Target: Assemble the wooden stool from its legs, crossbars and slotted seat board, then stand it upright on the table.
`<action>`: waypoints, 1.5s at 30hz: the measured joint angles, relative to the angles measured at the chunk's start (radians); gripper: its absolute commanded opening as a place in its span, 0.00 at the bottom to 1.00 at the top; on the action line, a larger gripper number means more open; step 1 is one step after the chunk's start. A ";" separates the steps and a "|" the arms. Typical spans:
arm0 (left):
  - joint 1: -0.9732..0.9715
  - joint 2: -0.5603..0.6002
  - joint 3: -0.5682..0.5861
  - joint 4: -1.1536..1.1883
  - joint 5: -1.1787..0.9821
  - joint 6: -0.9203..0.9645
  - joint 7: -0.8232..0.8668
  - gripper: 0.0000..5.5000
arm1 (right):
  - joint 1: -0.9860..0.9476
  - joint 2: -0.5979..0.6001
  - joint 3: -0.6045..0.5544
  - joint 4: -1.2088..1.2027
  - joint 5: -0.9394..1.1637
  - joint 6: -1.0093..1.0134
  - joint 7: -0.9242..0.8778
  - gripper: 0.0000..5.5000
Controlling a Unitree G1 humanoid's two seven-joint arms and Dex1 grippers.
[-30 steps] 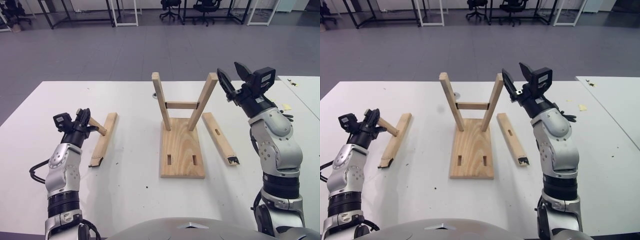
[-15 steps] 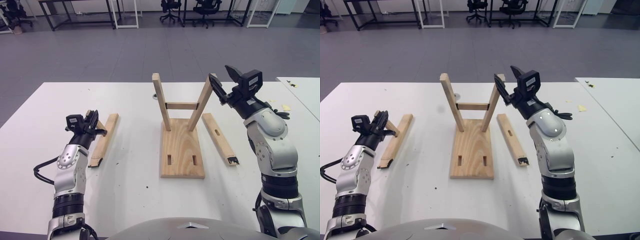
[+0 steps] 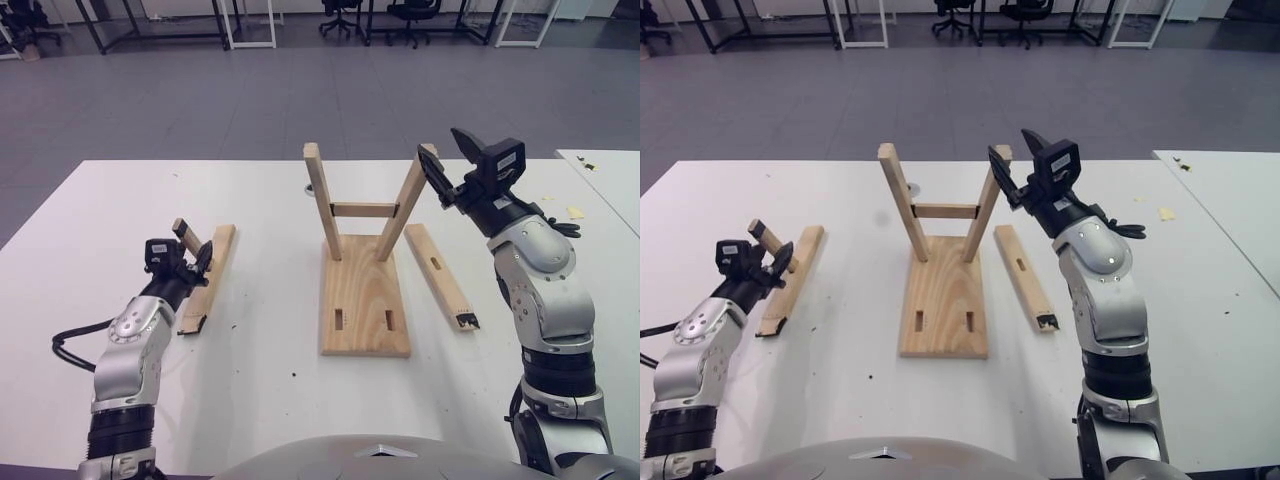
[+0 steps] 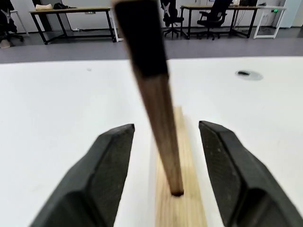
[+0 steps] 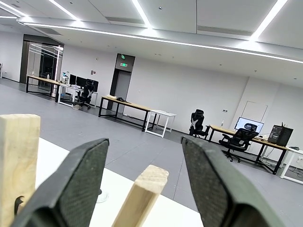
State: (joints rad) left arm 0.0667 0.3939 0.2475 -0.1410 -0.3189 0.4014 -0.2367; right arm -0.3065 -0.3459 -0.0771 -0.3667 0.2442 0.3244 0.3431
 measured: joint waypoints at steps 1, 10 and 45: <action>0.027 0.017 0.001 -0.034 0.000 0.070 0.001 0.57 | 0.000 0.000 0.000 0.000 -0.002 0.000 -0.002 0.52; 0.074 0.028 -0.018 -0.106 -0.005 0.277 -0.002 0.73 | 0.004 0.005 0.006 0.000 -0.012 0.001 -0.008 0.52; -0.638 0.015 -0.238 -0.190 -0.079 -0.004 -0.269 0.37 | -0.598 0.287 -0.291 0.282 0.905 0.452 -0.254 0.52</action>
State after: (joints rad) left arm -0.5710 0.4088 0.0100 -0.3314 -0.3978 0.3979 -0.5059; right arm -0.9040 -0.0594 -0.3678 -0.0847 1.1489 0.7764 0.0891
